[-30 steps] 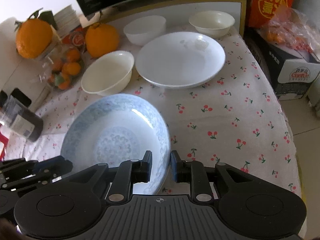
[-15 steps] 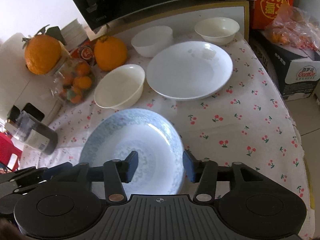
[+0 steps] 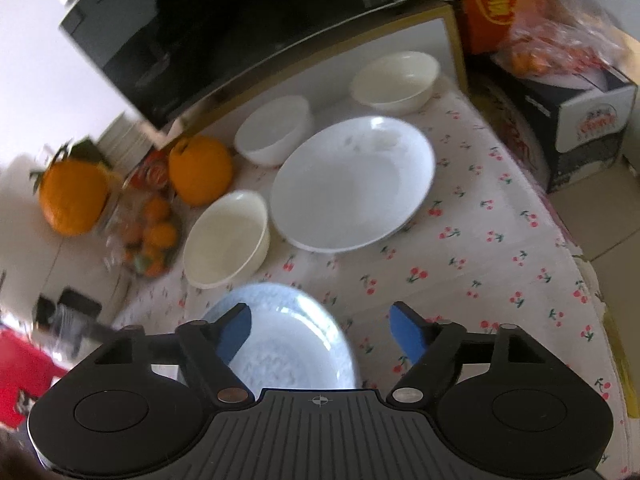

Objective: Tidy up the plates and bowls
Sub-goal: 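Open both grippers to release the stacked plate, then move both grippers to the plain white plate rim and close them, then lift the white plate and carry it onto the blue-patterned plate stack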

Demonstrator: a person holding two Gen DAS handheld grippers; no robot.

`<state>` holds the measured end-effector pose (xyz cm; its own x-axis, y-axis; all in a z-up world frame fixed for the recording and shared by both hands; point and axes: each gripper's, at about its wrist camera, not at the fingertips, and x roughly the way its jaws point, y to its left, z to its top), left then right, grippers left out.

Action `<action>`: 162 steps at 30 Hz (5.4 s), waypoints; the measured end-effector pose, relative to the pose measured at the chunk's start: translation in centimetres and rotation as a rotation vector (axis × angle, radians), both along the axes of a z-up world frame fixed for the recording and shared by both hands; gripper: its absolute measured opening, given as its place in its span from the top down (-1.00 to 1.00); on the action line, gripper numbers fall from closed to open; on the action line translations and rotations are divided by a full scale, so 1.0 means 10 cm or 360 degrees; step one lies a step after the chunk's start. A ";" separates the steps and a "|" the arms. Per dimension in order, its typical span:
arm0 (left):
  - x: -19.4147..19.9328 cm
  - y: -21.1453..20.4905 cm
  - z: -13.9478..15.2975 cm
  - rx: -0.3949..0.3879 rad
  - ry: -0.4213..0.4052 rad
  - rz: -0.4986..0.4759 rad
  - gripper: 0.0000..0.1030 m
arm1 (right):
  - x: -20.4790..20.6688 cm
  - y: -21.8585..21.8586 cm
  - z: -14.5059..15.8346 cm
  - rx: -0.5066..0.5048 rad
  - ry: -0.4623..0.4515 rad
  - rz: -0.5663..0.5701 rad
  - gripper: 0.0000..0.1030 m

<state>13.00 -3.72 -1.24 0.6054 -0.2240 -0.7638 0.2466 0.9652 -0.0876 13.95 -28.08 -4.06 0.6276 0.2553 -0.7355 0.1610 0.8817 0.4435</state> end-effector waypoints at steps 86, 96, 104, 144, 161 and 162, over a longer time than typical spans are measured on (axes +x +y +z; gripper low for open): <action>1.63 -1.02 -0.37 -0.0029 0.0015 -0.0383 0.77 | 0.74 -0.54 -0.36 -0.0116 -0.0035 -0.0366 0.64; 1.14 -0.80 -0.07 -0.0109 -0.0034 -0.0275 0.77 | 0.44 -0.59 -0.08 -0.0064 -0.0125 -0.0245 0.64; 0.82 -0.58 0.05 -0.0161 -0.0016 -0.0201 0.77 | 0.19 -0.48 0.12 -0.0085 -0.0212 -0.0141 0.64; -0.18 0.23 -0.07 -0.0042 0.0020 -0.0110 0.77 | -0.65 0.45 -0.19 -0.0248 -0.0004 0.0231 0.63; -0.18 0.07 -0.20 0.0124 0.0024 -0.0132 0.78 | -0.64 0.59 -0.23 -0.0509 -0.0028 0.0310 0.63; -0.19 0.06 -0.20 0.0142 0.0020 -0.0135 0.78 | -0.63 0.59 -0.23 -0.0520 -0.0028 0.0315 0.63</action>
